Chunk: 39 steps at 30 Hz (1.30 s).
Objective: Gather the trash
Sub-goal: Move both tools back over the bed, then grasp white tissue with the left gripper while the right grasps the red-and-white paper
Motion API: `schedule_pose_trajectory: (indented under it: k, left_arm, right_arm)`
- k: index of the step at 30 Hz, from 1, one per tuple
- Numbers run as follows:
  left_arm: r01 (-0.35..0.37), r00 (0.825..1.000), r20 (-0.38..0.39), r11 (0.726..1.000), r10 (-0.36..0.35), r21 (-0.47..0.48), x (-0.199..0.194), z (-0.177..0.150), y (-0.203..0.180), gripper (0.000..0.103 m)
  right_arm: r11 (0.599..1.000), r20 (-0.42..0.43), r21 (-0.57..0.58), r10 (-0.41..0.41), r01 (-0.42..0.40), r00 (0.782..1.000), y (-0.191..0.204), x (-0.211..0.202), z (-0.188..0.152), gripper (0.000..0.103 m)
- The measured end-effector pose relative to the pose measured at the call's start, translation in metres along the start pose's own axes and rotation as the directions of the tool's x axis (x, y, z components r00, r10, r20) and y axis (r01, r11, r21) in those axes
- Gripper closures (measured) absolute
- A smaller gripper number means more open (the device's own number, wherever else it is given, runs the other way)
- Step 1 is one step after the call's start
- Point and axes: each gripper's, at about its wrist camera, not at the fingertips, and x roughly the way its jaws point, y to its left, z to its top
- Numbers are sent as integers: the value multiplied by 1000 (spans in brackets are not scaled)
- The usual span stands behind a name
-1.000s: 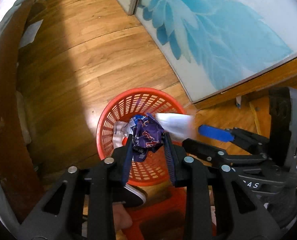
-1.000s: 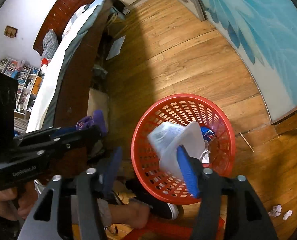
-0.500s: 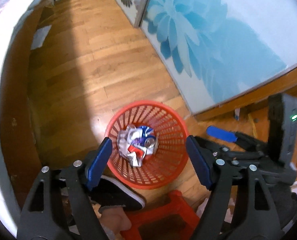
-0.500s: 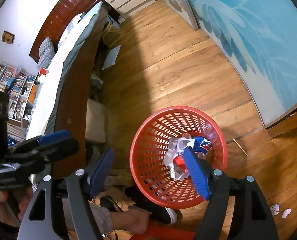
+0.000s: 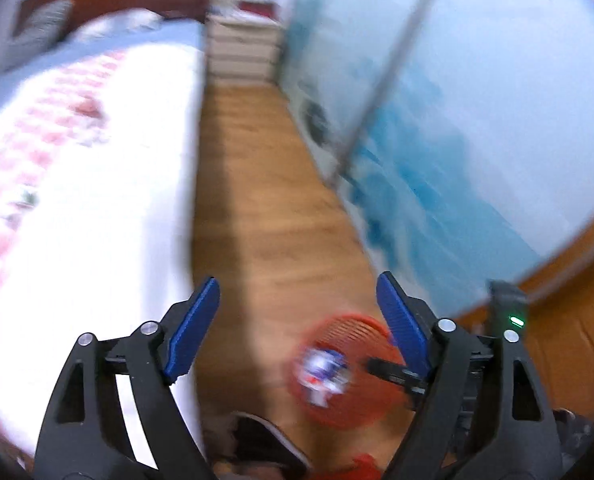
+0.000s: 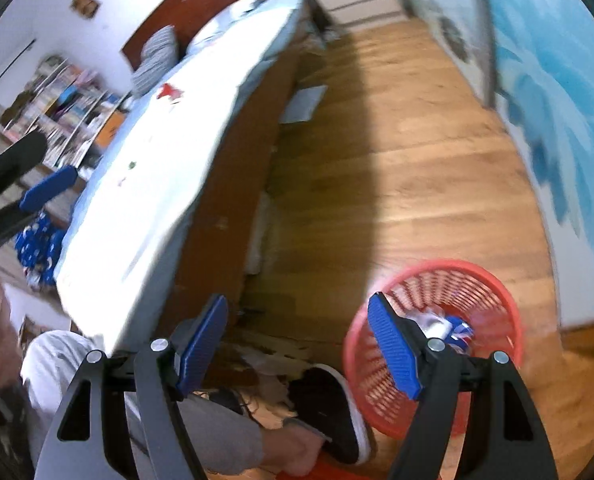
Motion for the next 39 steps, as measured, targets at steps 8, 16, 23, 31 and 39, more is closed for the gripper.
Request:
schedule_pose_trajectory:
  k: [8,16,23,31,39]
  left_arm:
    - [-330,932,49,897,359,-294,-32,14,207,19]
    - [-316,947,-80,852,312,-418,10,19,324,19]
    - [-355,935,-115,878,336,-320,50,29,344,19]
    - [-343,937,-190,880,294,-328,82,37,355,61]
    - [-301,951,-194,873,243,-384,70,40,356,89]
  right_arm:
    - [996,-64,-70,43,-47,997,75,44,12,27]
    - [997,-91,-65,34,-40,995,93,66,22,26]
    - [992,-45,-123,19,-24,999,111,77,53,26]
    - [959,35,-276,82,-69,996,193,74,122,26]
    - [877,70,-472,132,-84,989,291,83,196,18]
